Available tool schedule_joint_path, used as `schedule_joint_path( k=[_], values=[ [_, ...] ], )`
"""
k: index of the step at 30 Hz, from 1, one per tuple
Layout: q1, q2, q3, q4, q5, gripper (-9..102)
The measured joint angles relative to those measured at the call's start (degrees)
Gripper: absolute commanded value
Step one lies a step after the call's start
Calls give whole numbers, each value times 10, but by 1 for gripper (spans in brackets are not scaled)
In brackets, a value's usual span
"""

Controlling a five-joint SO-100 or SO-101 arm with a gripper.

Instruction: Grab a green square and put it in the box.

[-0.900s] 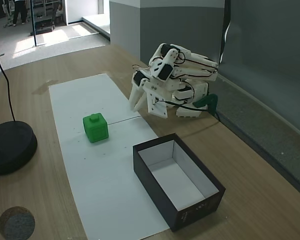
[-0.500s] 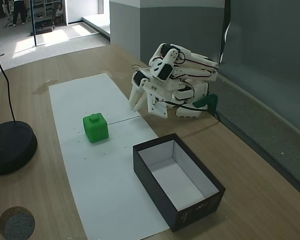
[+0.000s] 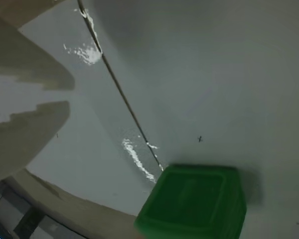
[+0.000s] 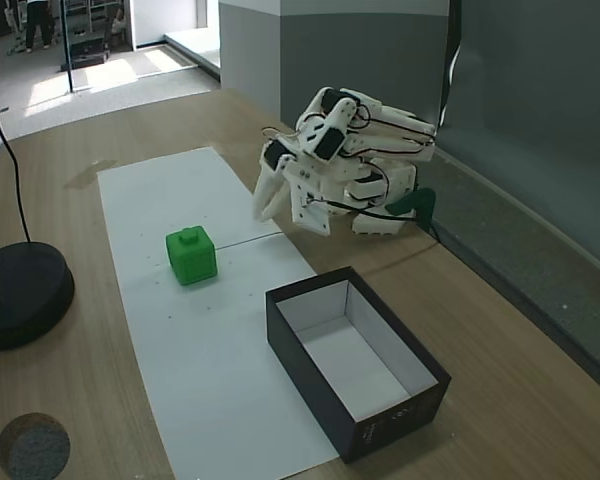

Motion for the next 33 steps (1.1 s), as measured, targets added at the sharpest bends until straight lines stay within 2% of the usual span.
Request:
schedule_joint_path(
  k=[7, 12, 15, 20, 27, 30, 33],
  values=[
    [26, 0, -1, -201, 0, 3],
    [-16, -2, -77, -239, 0, 24],
    [-64, -23, -133, -216, 0, 27],
    [-134, -170, -250, -120, -1, 28],
    [-161, -533, -467, -8, -1, 28],
    [-161, -703, -547, 9, -1, 29],
    [-144, -852, -614, 11, -1, 35]
  ],
)
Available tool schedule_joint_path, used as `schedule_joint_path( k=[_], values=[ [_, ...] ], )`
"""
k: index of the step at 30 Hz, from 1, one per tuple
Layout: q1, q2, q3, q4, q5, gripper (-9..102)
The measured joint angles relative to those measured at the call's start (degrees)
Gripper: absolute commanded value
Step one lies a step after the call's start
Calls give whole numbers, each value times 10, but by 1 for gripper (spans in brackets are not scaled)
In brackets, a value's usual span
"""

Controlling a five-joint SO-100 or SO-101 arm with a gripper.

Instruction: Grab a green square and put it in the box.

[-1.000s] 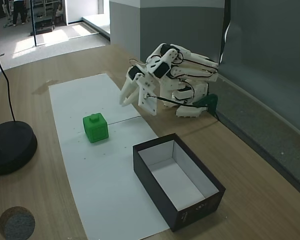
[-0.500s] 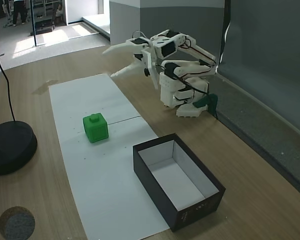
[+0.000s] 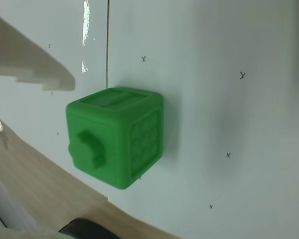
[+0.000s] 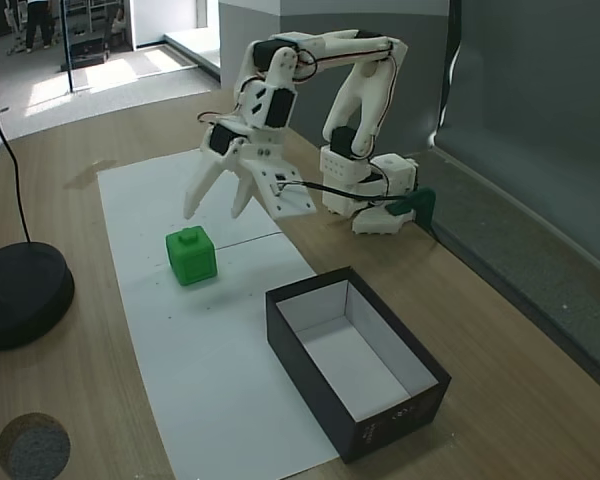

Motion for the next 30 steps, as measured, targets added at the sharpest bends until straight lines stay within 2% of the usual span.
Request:
schedule_joint_path(
  k=[5, 10, 17, 20, 25, 30],
  values=[
    [38, -172, -83, 2, -2, 35],
    [66, -245, -123, 2, -2, 33],
    [59, -270, -149, 0, 2, 11],
    [51, -271, -164, 6, 2, 10],
    [23, -266, -272, 83, 0, 9],
    [-105, -195, -464, 210, -58, 10]
  ],
)
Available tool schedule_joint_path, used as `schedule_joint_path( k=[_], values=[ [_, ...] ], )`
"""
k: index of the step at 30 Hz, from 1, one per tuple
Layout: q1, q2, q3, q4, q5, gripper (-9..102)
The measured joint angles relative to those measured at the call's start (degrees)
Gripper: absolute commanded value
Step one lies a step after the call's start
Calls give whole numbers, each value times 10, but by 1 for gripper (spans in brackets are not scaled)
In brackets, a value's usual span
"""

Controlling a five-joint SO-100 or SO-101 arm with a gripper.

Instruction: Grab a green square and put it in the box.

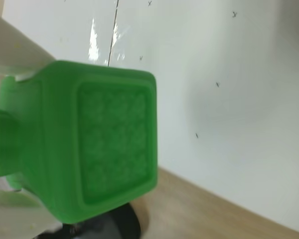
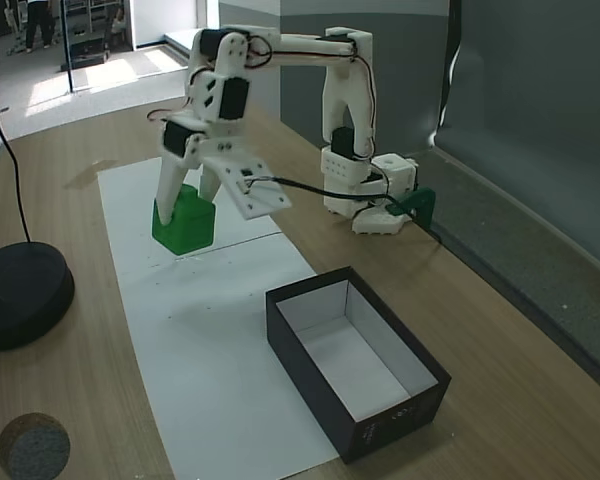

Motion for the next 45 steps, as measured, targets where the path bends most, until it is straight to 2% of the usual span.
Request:
schedule_joint_path(
  k=[3, 5, 8, 11, 18, 28, 30, 35, 37, 40, 45],
  values=[
    [-135, 49, -127, 76, -34, 10],
    [-207, 78, -171, 97, -33, 10],
    [-263, 91, -156, 98, -18, 9],
    [-301, 76, -70, 67, -16, 9],
    [-313, 48, 134, -86, -13, 9],
    [-323, 48, 269, -208, 4, 10],
    [-327, 48, 273, -212, 7, 13],
    [-323, 48, 273, -210, 8, 31],
    [-323, 48, 273, -196, 8, 33],
    [-327, 50, 256, -156, 8, 28],
    [-259, 150, 174, -63, 8, 6]
  ],
)
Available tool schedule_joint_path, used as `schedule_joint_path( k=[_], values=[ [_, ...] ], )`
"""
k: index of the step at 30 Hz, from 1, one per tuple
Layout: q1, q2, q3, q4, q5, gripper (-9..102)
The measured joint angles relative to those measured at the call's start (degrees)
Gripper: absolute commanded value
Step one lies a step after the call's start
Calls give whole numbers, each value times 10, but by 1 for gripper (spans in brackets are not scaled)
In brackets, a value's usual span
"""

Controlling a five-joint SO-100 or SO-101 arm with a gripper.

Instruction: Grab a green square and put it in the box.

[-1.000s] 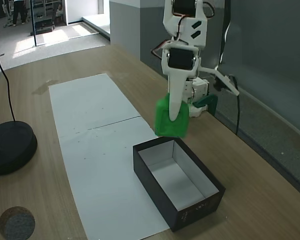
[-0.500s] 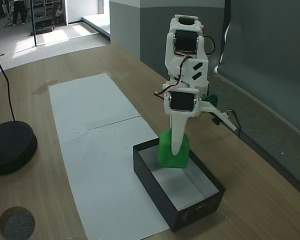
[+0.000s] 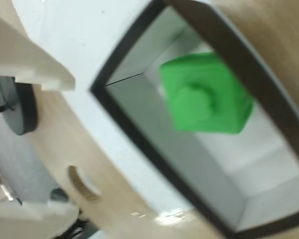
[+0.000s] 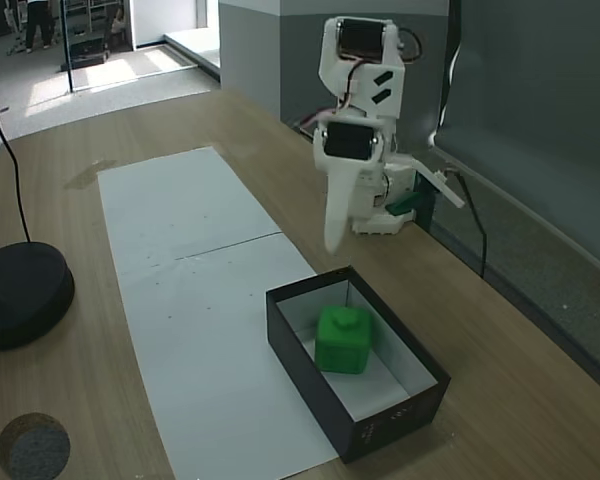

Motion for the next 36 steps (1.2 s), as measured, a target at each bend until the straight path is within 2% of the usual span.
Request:
schedule_joint_path(
  k=[2, 8, 15, 18, 22, 28, 33, 36],
  values=[
    [67, 74, -34, 26, 0, 1],
    [302, 362, -44, 87, 0, 0],
    [503, 693, 130, 83, -2, 0],
    [555, 795, 231, 27, -5, 0],
    [610, 894, 383, -69, -44, 0],
    [650, 893, 526, -143, -69, 0],
    [608, 890, 672, -250, -69, 0],
    [577, 885, 769, -280, -69, 0]
  ],
)
